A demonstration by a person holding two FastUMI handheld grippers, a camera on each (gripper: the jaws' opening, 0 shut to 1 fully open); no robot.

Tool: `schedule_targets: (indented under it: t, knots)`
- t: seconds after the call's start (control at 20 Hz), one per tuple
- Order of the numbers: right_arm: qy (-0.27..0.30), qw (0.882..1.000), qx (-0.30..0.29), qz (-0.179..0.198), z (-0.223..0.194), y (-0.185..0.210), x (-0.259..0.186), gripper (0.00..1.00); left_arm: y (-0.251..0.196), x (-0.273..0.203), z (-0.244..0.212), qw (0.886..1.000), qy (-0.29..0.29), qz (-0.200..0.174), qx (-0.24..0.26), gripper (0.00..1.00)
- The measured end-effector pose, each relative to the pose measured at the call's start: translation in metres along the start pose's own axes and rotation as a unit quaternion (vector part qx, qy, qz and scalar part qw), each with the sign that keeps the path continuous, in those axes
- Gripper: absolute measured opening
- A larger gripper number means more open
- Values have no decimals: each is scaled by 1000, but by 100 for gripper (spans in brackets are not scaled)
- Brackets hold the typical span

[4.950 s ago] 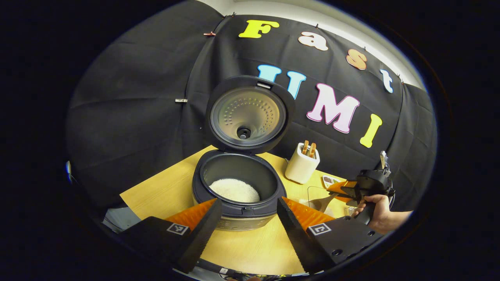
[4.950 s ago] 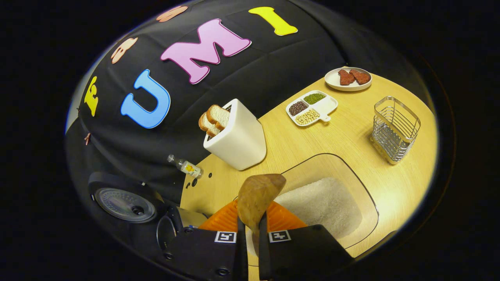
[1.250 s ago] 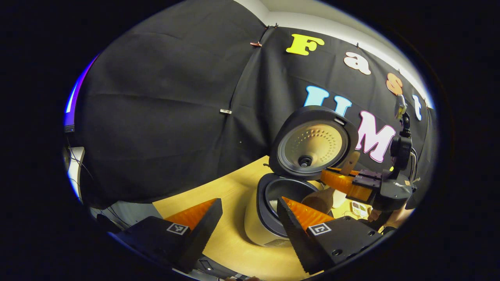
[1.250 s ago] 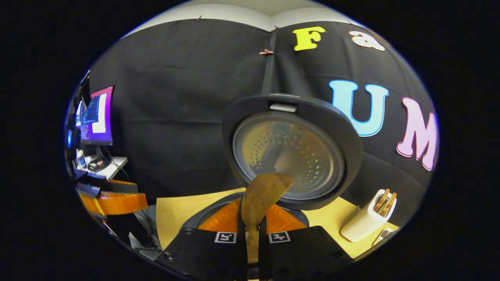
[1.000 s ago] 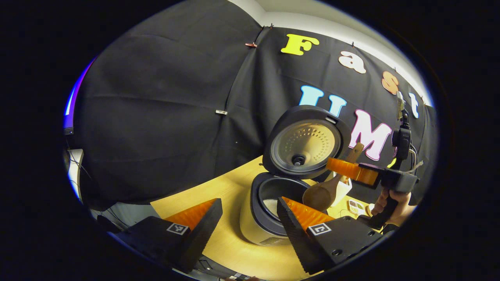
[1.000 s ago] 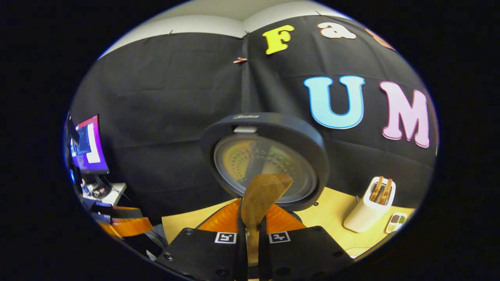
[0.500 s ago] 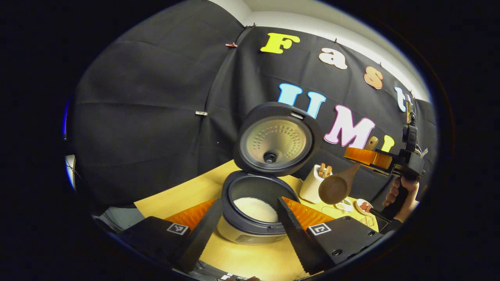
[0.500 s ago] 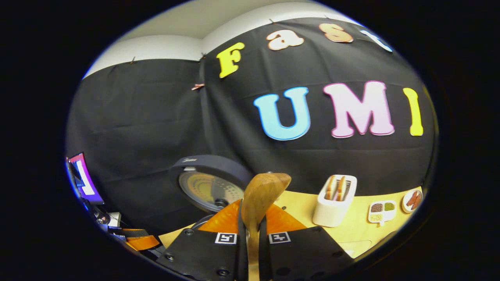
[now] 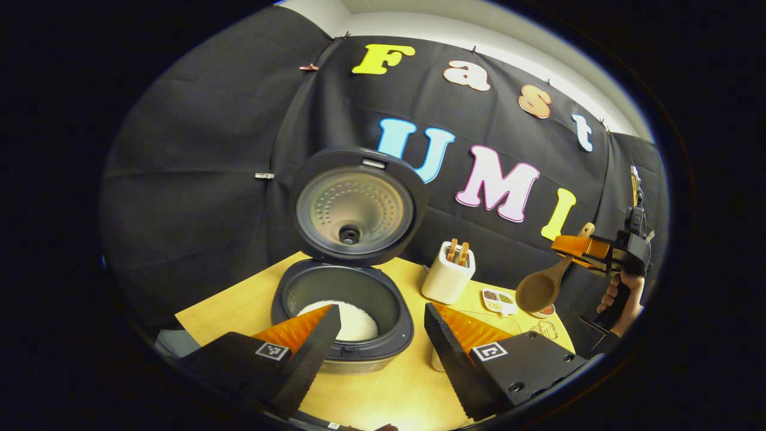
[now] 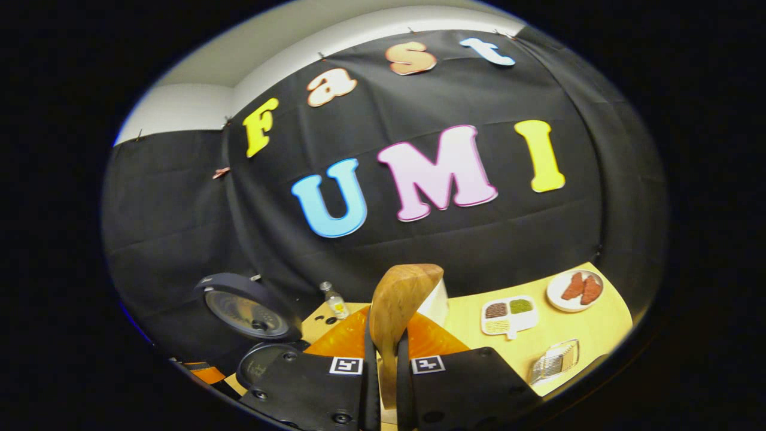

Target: Close the left gripper, press the button to open the rice cooker; take a wooden spoon from the chopstick holder with the right hand, scoop a spoonful of rice and pour it into the rice cooker, then put the wooden spoon back into the chopstick holder.

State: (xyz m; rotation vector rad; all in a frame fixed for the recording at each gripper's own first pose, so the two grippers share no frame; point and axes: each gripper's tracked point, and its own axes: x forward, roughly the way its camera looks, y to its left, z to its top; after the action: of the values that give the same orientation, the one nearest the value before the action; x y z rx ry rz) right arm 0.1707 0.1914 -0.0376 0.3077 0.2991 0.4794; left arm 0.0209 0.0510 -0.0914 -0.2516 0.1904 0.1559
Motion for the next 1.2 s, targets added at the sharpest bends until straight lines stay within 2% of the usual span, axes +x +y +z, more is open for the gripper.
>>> schedule_targets:
  t: [0.25,0.55,0.85,1.05,1.2]
  knots:
    - [-18,994,63,-90,18,-106,-9,15,-31,9,6,1000,-2,-3,15,95]
    - [-18,972,156,-175,-1,-220,-26,15,-48,9,4,999,2,33,27,95]
    - [15,963,174,-207,-31,-282,-18,15,-63,1,1,996,6,80,38,95]
    - [40,965,155,-210,-57,-300,-7,15,-80,0,-3,995,9,93,46,95]
    - [61,966,151,-201,-75,-299,3,15,-91,-4,-7,994,13,101,47,96]
